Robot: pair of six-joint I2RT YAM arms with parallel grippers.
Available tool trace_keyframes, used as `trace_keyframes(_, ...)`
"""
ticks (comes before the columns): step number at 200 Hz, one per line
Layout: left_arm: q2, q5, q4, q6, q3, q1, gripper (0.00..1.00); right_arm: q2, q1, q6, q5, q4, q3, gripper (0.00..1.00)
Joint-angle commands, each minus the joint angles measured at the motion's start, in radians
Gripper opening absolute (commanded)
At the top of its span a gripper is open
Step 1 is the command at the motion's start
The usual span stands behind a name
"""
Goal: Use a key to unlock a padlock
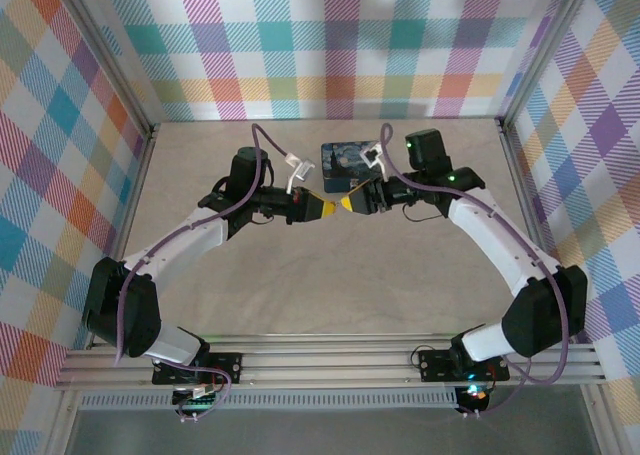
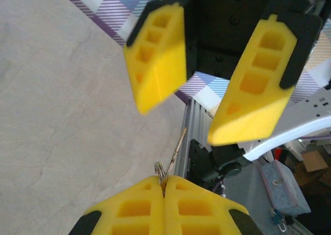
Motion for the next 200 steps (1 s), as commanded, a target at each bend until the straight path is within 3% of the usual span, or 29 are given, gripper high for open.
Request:
trace_keyframes(1,-0.046,-0.071,0.01,-0.014,-0.028,-0.012,0.0,-0.062,-0.04,0.145,0.066,0.125,-0.031,0.53)
trace_keyframes(30,-0.053,-0.108,0.037,-0.034,-0.056,-0.011,0.0,-0.083,-0.063,0.231,0.128,0.163,-0.076,0.56)
trace_keyframes(86,-0.041,-0.095,0.103,-0.082,-0.07,-0.013,0.0,-0.084,-0.051,0.416,0.014,0.369,-0.184,0.6)
trace_keyframes(132,-0.084,-0.126,0.19,-0.087,-0.116,-0.025,0.0,-0.093,-0.021,0.445,0.025,0.434,-0.199,0.6)
trace_keyframes(170,-0.076,-0.212,0.082,-0.044,-0.112,-0.027,0.0,-0.055,-0.022,0.408,0.268,0.303,-0.171,0.61)
trace_keyframes(200,-0.069,-0.287,0.049,-0.031,-0.136,-0.027,0.0,0.123,-0.021,0.333,0.498,0.062,0.036,0.61)
